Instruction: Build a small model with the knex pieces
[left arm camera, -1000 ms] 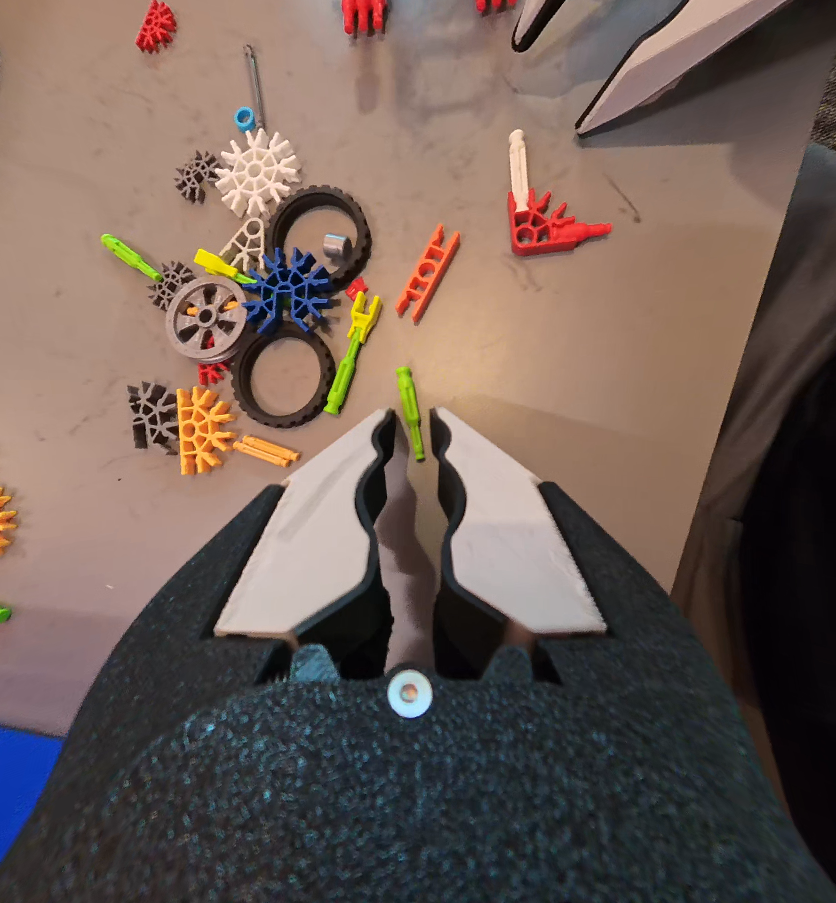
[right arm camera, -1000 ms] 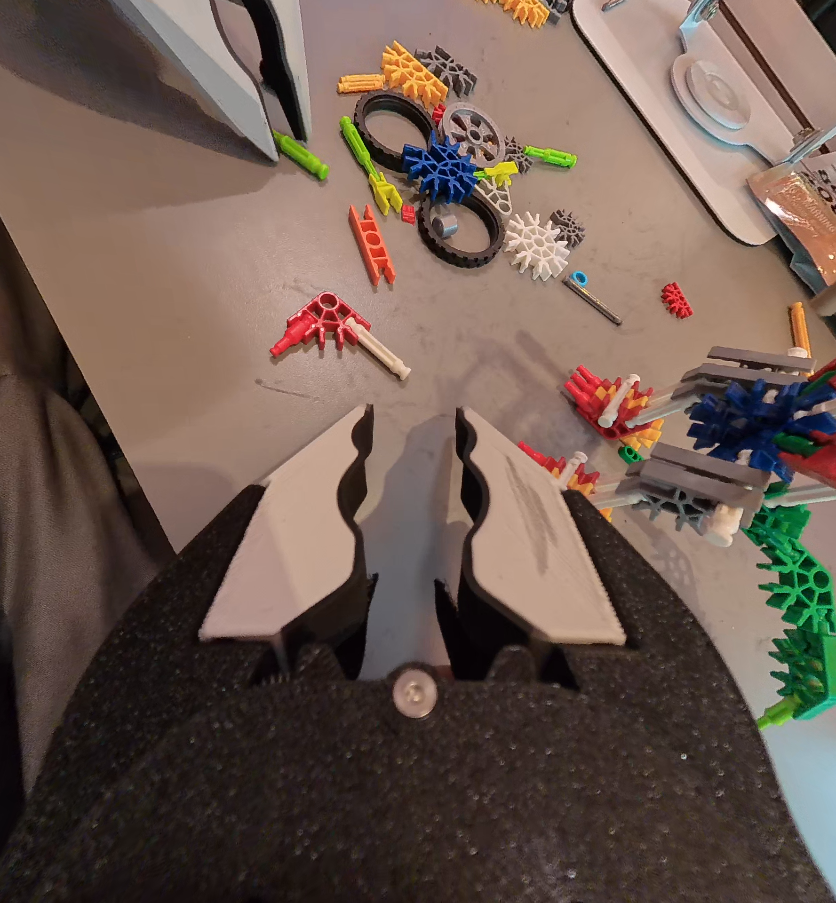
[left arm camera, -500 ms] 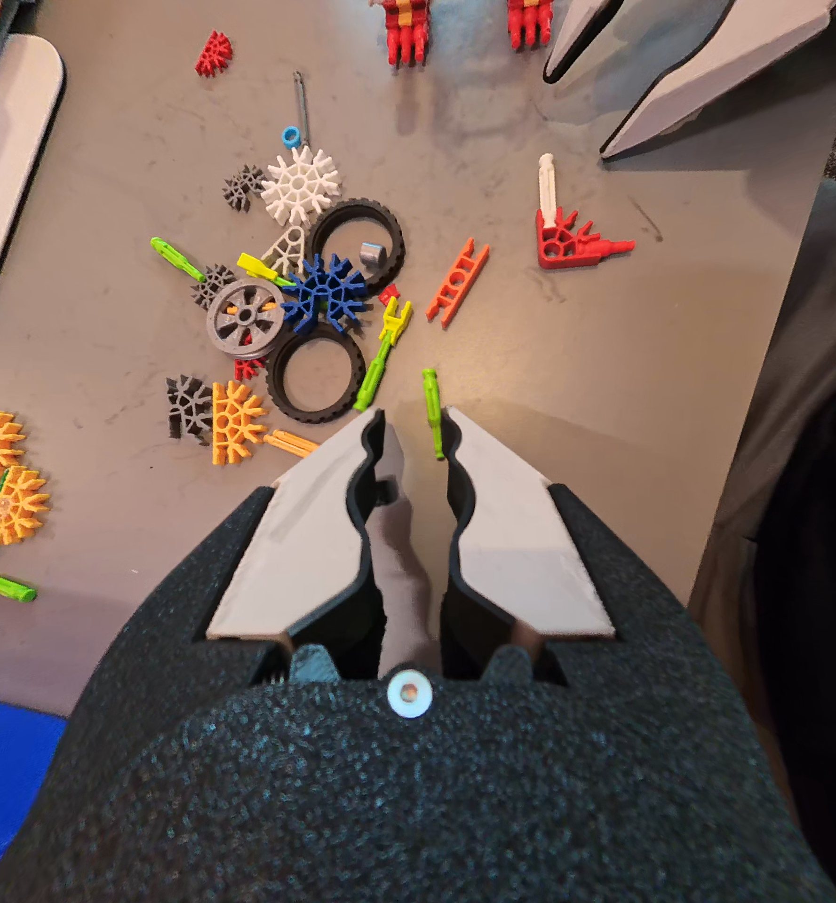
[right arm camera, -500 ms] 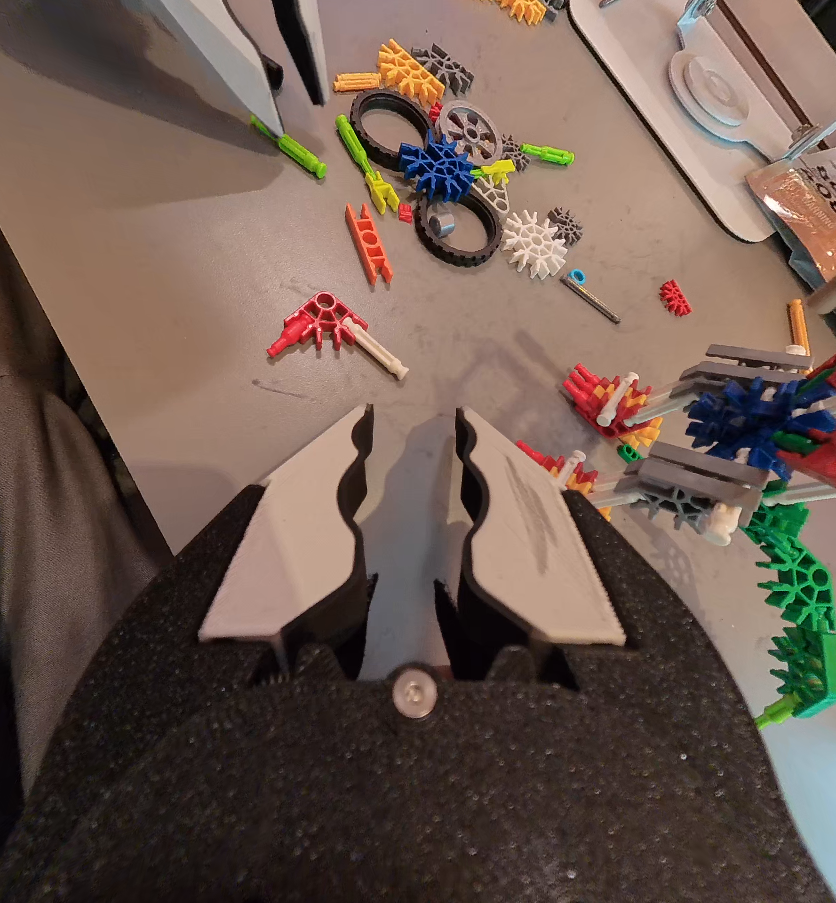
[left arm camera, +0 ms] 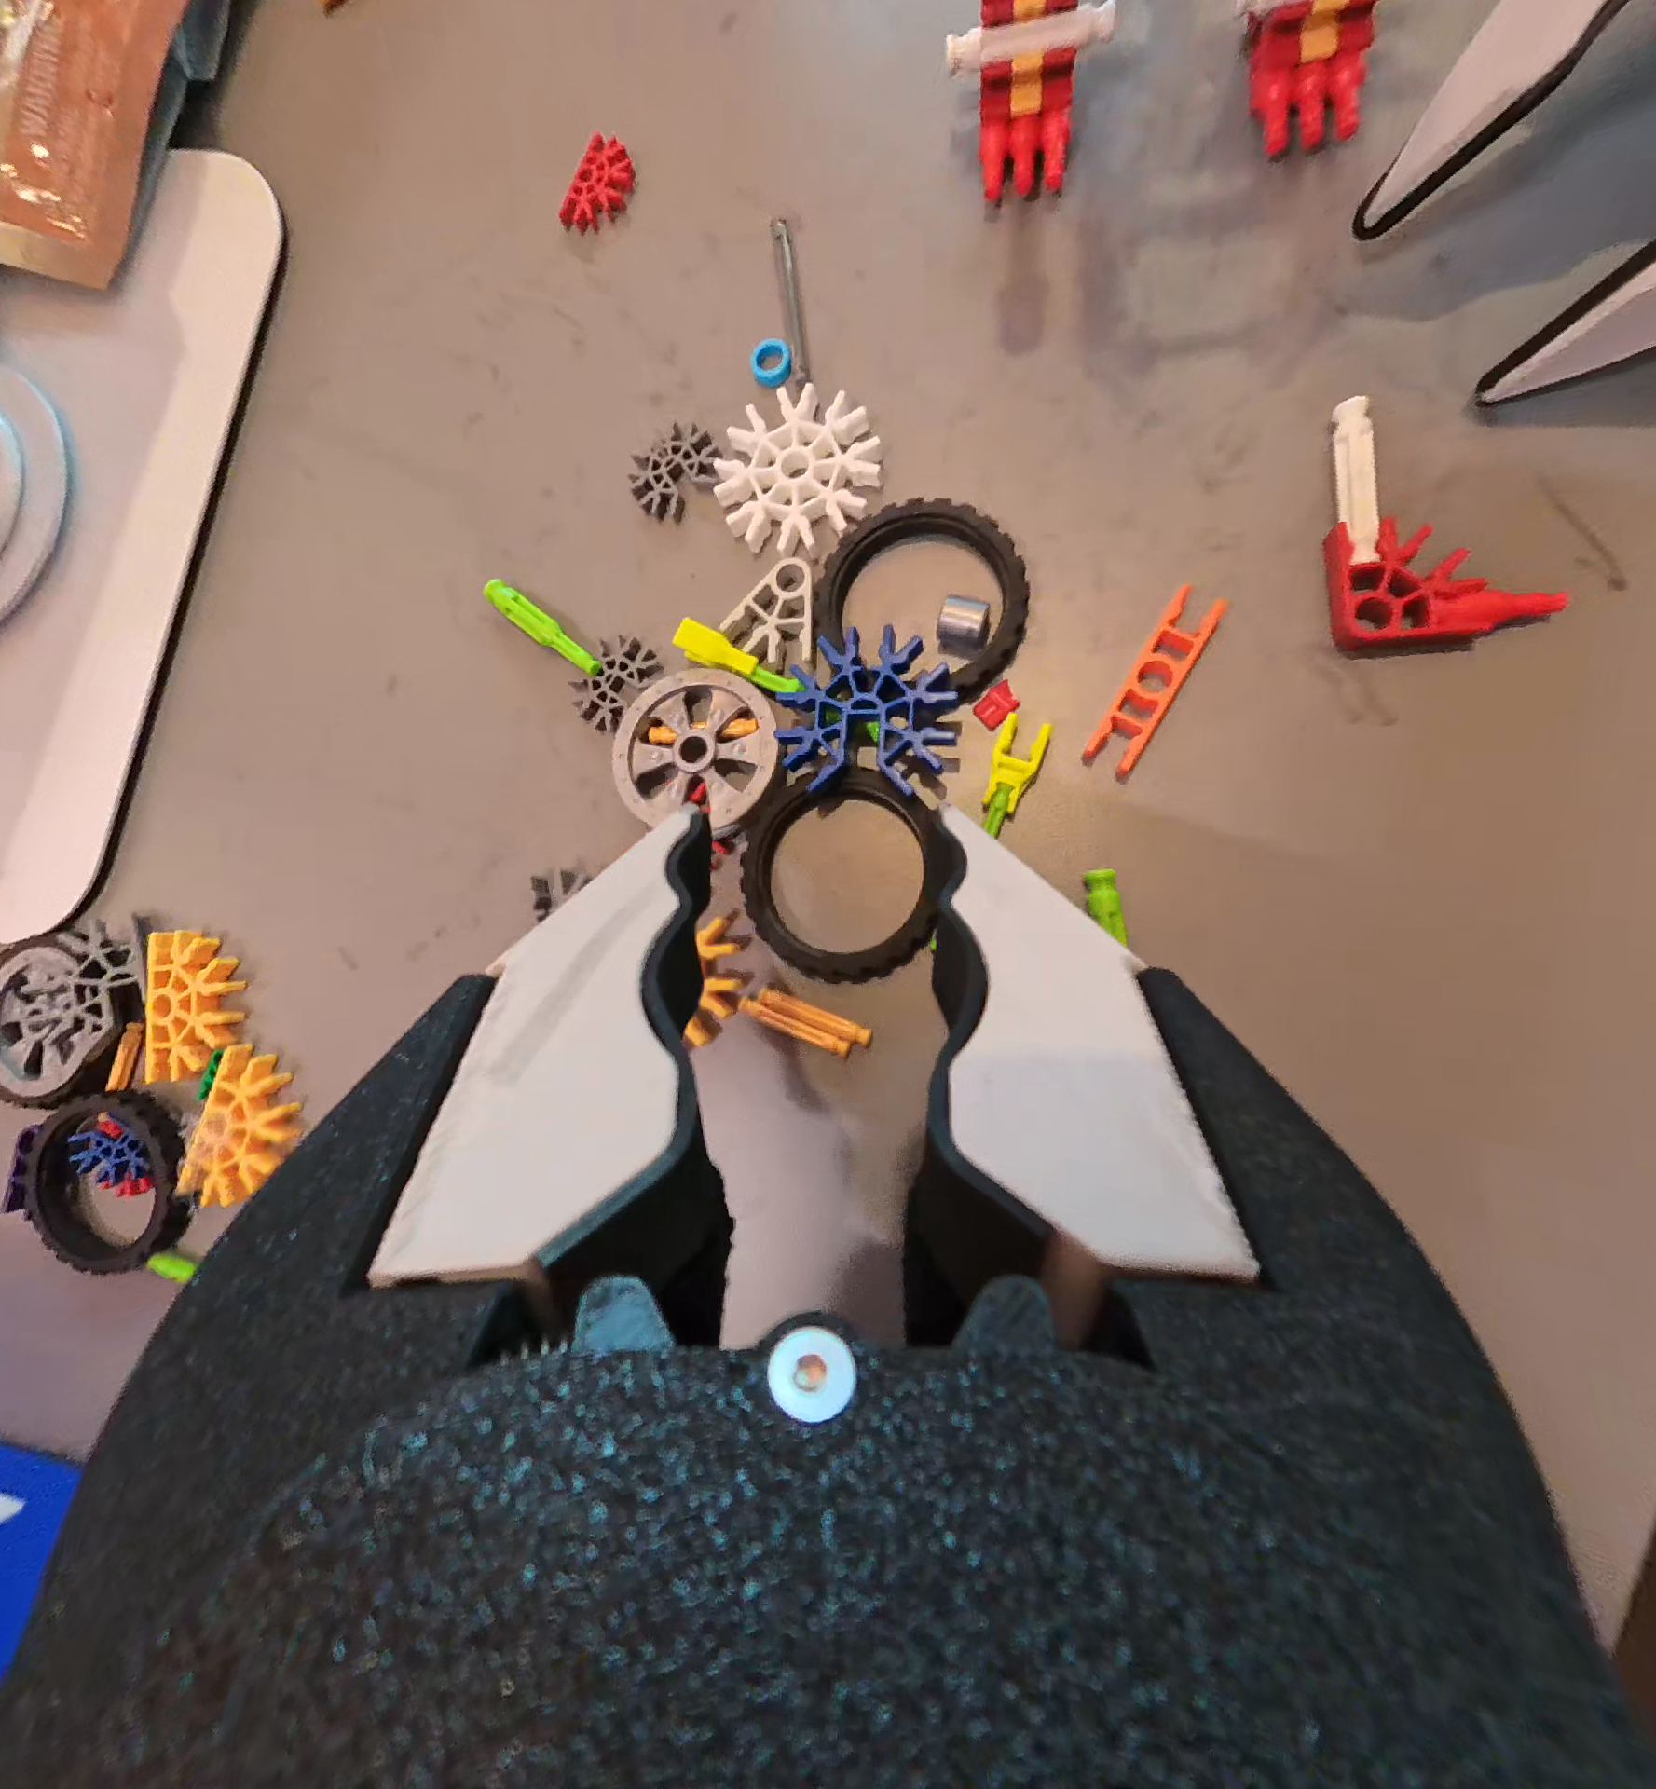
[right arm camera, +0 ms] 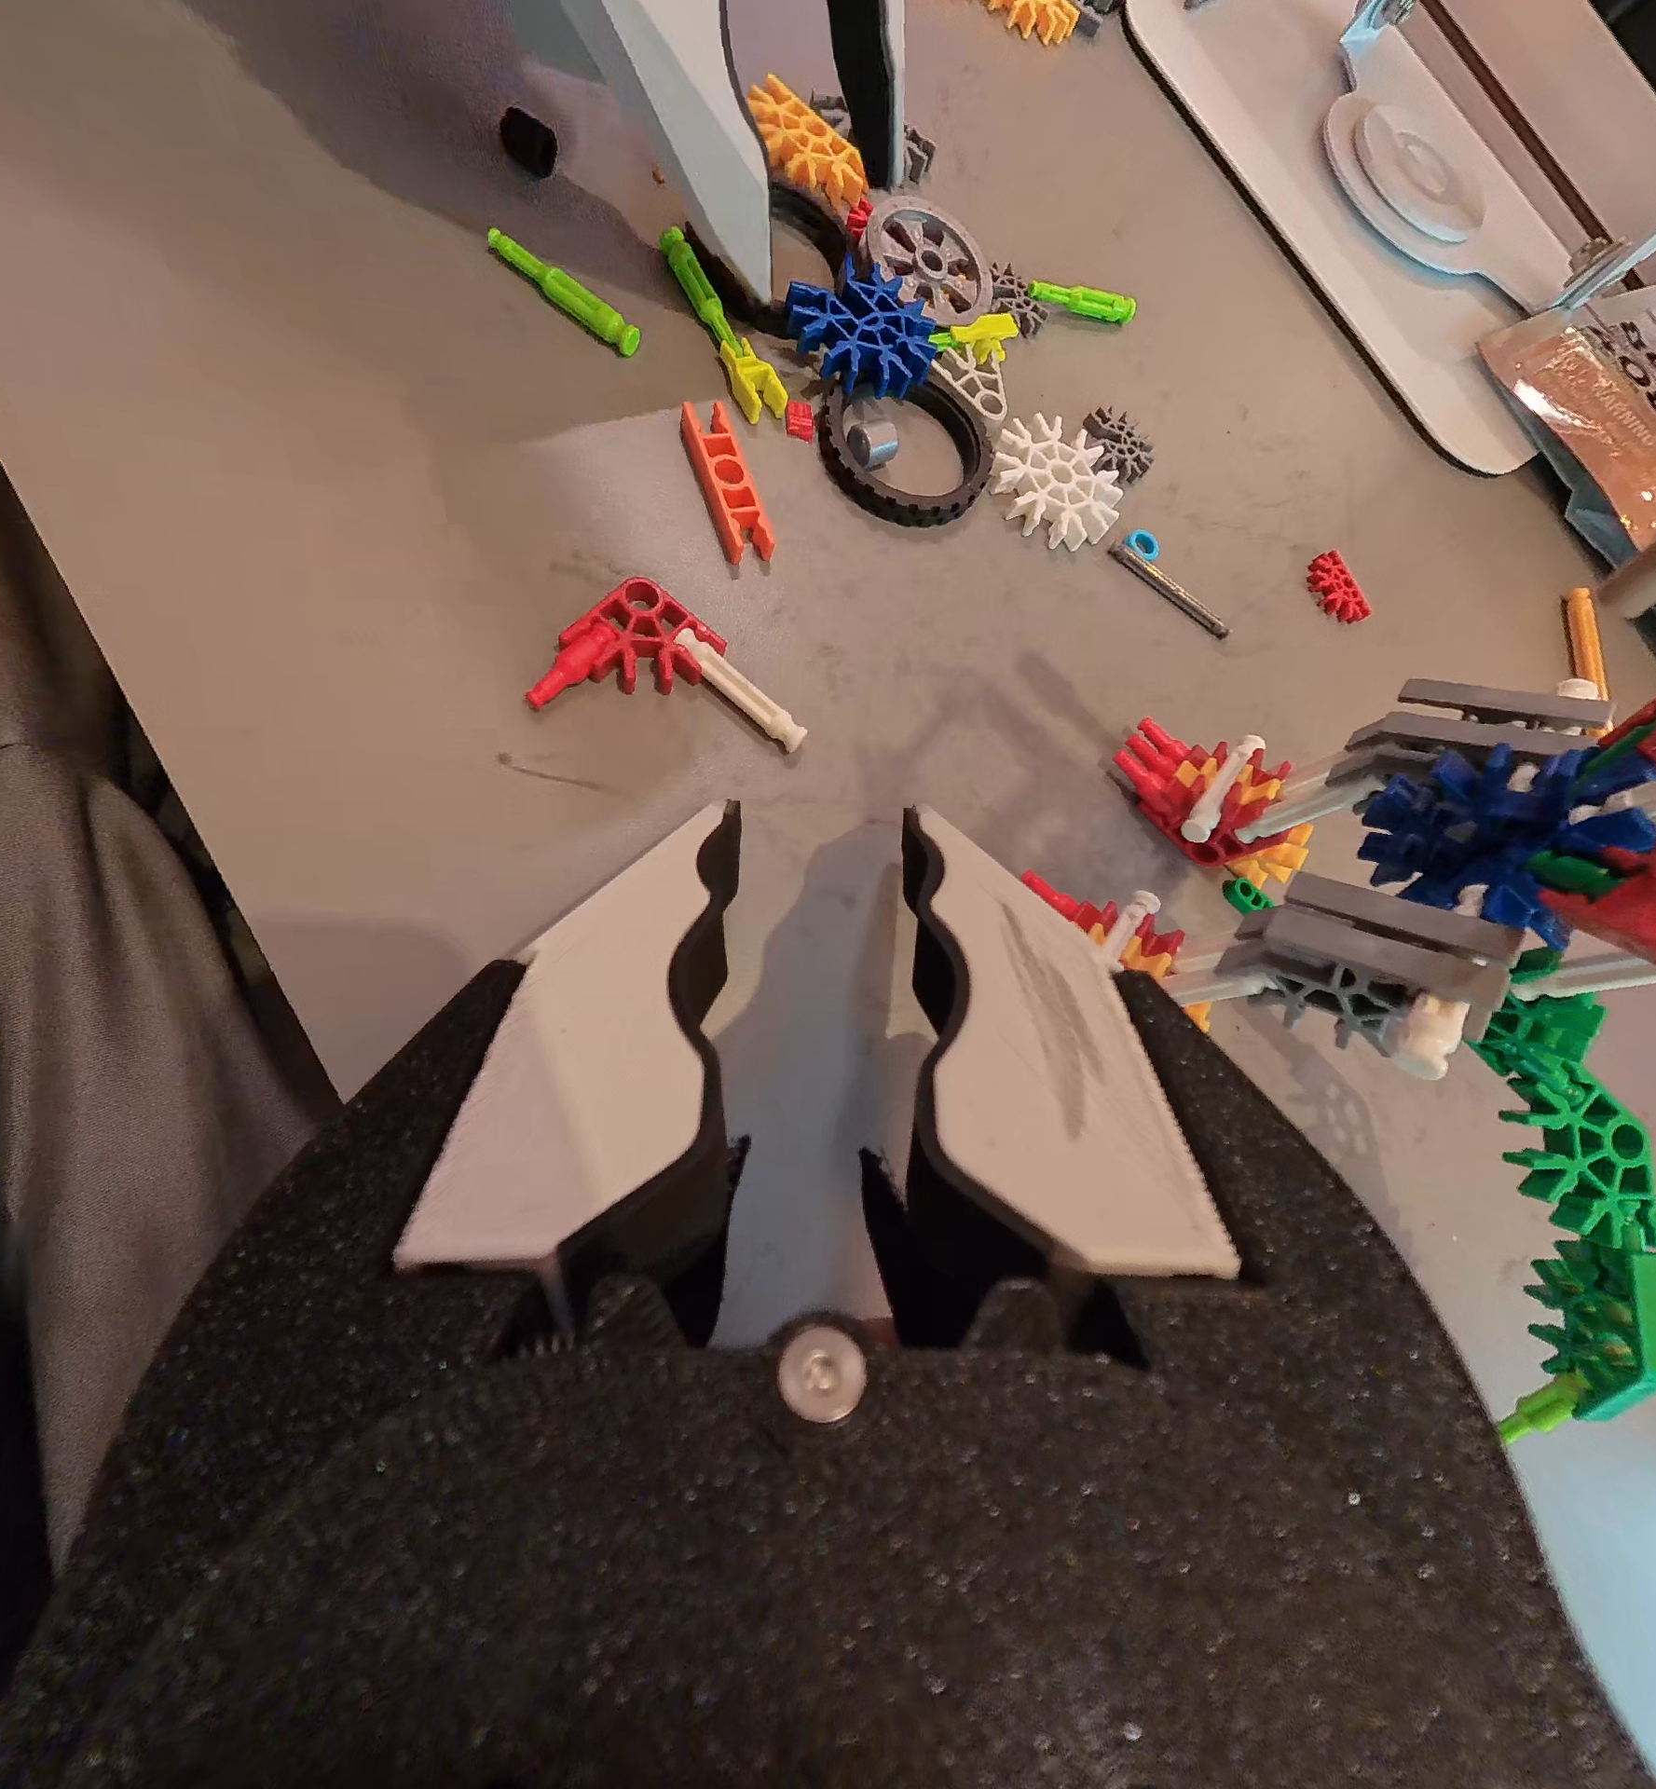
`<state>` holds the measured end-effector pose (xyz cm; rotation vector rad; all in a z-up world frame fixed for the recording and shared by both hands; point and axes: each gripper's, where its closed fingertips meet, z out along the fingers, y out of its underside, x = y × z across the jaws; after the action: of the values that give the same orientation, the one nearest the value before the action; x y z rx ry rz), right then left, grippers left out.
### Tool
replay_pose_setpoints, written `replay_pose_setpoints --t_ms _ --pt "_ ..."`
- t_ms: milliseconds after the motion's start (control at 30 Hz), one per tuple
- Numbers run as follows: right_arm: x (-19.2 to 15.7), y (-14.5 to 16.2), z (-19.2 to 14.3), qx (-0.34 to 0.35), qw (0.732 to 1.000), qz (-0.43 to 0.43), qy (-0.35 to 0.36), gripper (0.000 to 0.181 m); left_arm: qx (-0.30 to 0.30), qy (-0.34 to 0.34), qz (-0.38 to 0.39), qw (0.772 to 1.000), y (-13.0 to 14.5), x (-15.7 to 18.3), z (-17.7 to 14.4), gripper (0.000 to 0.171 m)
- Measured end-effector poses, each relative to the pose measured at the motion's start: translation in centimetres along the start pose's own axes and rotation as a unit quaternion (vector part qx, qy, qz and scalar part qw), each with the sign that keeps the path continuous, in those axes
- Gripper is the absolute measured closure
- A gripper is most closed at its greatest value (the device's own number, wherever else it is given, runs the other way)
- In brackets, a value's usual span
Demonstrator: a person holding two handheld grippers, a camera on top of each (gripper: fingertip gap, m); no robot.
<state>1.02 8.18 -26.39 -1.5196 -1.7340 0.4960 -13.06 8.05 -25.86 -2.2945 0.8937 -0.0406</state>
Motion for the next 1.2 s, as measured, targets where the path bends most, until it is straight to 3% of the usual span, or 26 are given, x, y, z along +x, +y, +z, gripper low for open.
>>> replay_pose_setpoints --t_ms 133,200,333,500,600,733,933,1067,1200 --pt "0.0 0.0 0.0 0.0 1.0 0.002 -0.003 0.149 0.011 0.019 -0.007 1.0 -0.6 0.0 0.7 0.133" --pt "0.0 0.0 0.0 0.0 1.0 0.002 -0.005 0.149 0.014 0.028 -0.002 1.0 -1.0 0.1 1.1 0.155" --pt "-0.1 0.0 0.0 0.001 1.0 0.001 -0.005 0.149 -0.008 -0.011 0.011 1.0 -0.9 -1.5 1.8 0.171" --pt "-0.1 -0.1 -0.1 0.004 1.0 0.001 -0.005 0.149 -0.009 -0.078 0.001 0.997 -1.4 -4.8 1.1 0.171" --pt "-0.1 -0.1 -0.1 0.005 1.0 0.0 -0.007 0.149 -0.018 -0.078 -0.018 0.997 -1.2 -5.4 1.2 0.152" --pt "-0.1 -0.2 -0.2 0.008 1.0 -0.001 -0.005 0.149 -0.026 -0.079 -0.02 0.996 -1.0 -5.5 1.5 0.14" --pt "-0.2 -0.2 -0.2 0.007 1.0 -0.002 -0.007 0.149 -0.053 -0.06 -0.024 0.997 -0.3 -5.1 2.4 0.141" --pt "-0.1 -0.2 -0.1 0.007 1.0 -0.003 -0.004 0.149 -0.045 -0.077 -0.034 0.995 -0.4 -6.4 3.0 0.153" --pt "-0.1 -0.2 -0.2 0.007 1.0 -0.002 -0.005 0.149 -0.035 -0.113 -0.022 0.993 -0.7 -7.2 2.2 0.15"
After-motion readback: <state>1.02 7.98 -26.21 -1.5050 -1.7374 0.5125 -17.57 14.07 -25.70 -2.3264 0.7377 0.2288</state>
